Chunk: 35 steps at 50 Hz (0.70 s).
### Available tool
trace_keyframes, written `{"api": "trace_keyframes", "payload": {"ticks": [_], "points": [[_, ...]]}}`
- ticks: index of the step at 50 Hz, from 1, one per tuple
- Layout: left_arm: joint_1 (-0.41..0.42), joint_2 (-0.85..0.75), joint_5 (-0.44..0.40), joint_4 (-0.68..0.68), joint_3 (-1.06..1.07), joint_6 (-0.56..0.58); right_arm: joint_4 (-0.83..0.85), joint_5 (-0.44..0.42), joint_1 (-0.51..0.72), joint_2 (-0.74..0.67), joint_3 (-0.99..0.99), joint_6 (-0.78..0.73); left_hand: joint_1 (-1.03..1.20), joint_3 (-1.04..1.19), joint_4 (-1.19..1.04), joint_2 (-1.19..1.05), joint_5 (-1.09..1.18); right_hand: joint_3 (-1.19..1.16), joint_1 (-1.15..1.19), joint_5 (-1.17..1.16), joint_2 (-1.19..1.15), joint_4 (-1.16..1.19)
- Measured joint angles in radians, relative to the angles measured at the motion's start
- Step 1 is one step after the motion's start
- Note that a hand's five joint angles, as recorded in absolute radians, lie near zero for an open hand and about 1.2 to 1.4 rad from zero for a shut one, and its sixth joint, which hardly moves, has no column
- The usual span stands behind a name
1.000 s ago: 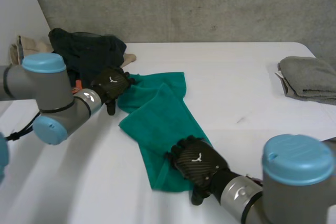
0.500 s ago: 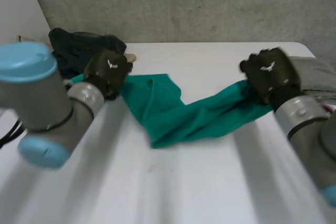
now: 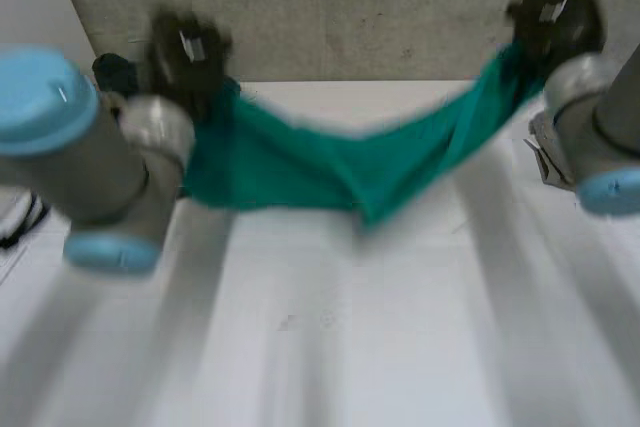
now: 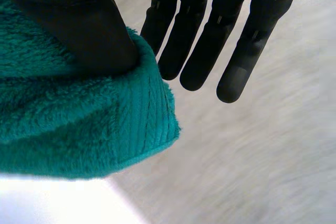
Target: Fold the laundry.
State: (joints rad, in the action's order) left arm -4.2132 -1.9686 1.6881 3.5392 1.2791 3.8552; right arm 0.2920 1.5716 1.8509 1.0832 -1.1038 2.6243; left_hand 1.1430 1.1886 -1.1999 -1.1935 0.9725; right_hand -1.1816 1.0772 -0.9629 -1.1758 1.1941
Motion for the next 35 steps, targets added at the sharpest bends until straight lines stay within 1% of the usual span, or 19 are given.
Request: {"api": "trace_keyframes", "payload": {"ticks": [5,9,13,18,21,24,28,30,31,32,33,34,35], "points": [[-0.008,-0.001,0.043,0.106,-0.149,-0.007,0.107,0.035,-0.005,0.005,0.118,0.132,0.000,0.000,0.000,0.000,0.000,0.000,0.000,0.000,0.000,0.000],[-0.003,0.033,0.058,0.120,-0.123,-0.019,0.114,0.045,-0.009,0.015,0.157,0.197,0.000,0.000,0.000,0.000,0.000,0.000,0.000,0.000,0.000,0.000],[0.008,0.106,0.054,0.091,0.053,-0.036,0.038,0.038,-0.013,0.012,0.162,0.217,0.000,0.000,0.000,0.000,0.000,0.000,0.000,0.000,0.000,0.000],[0.045,0.190,0.045,0.062,0.347,-0.046,-0.126,-0.003,-0.038,-0.044,0.154,0.215,0.000,0.000,0.000,-0.001,0.000,0.000,0.000,0.000,0.000,0.000],[0.082,0.212,0.045,0.054,0.481,-0.046,-0.207,-0.029,-0.055,-0.090,0.150,0.211,0.000,0.000,0.000,-0.001,0.000,0.000,0.000,0.000,0.000,0.000],[0.138,0.218,0.049,0.044,0.593,-0.047,-0.292,-0.050,-0.068,-0.151,0.150,0.198,0.000,0.000,0.000,-0.001,0.000,0.000,0.000,0.000,0.000,0.000],[0.215,0.214,0.053,0.014,0.678,-0.050,-0.373,-0.055,-0.078,-0.228,0.154,0.146,0.000,0.000,0.000,-0.001,0.000,0.000,0.000,0.000,0.000,0.000],[0.243,0.213,0.055,-0.005,0.697,-0.052,-0.394,-0.051,-0.082,-0.253,0.155,0.117,-0.081,-0.086,0.090,0.103,-0.069,0.038,-0.011,0.019,0.035,-0.043],[0.268,0.214,0.056,-0.028,0.707,-0.053,-0.410,-0.041,-0.087,-0.272,0.155,0.086,-0.333,-0.315,0.324,0.321,-0.288,0.286,-0.218,0.253,0.289,-0.294],[0.278,0.216,0.056,-0.041,0.709,-0.054,-0.415,-0.034,-0.090,-0.280,0.154,0.072,-0.502,-0.461,0.473,0.489,-0.436,0.404,-0.336,0.374,0.410,-0.413],[0.285,0.218,0.057,-0.053,0.708,-0.054,-0.418,-0.026,-0.093,-0.285,0.153,0.060,-0.548,-0.502,0.515,0.510,-0.478,0.500,-0.432,0.475,0.509,-0.511],[0.292,0.223,0.057,-0.067,0.705,-0.055,-0.420,-0.015,-0.095,-0.288,0.152,0.049,-0.668,-0.621,0.638,0.648,-0.598,0.674,-0.623,0.658,0.686,-0.685],[0.297,0.230,0.058,-0.082,0.699,-0.055,-0.421,-0.002,-0.098,-0.290,0.150,0.039,-0.777,-0.764,0.784,0.773,-0.739,0.796,-0.716,0.774,0.806,-0.808]]}}
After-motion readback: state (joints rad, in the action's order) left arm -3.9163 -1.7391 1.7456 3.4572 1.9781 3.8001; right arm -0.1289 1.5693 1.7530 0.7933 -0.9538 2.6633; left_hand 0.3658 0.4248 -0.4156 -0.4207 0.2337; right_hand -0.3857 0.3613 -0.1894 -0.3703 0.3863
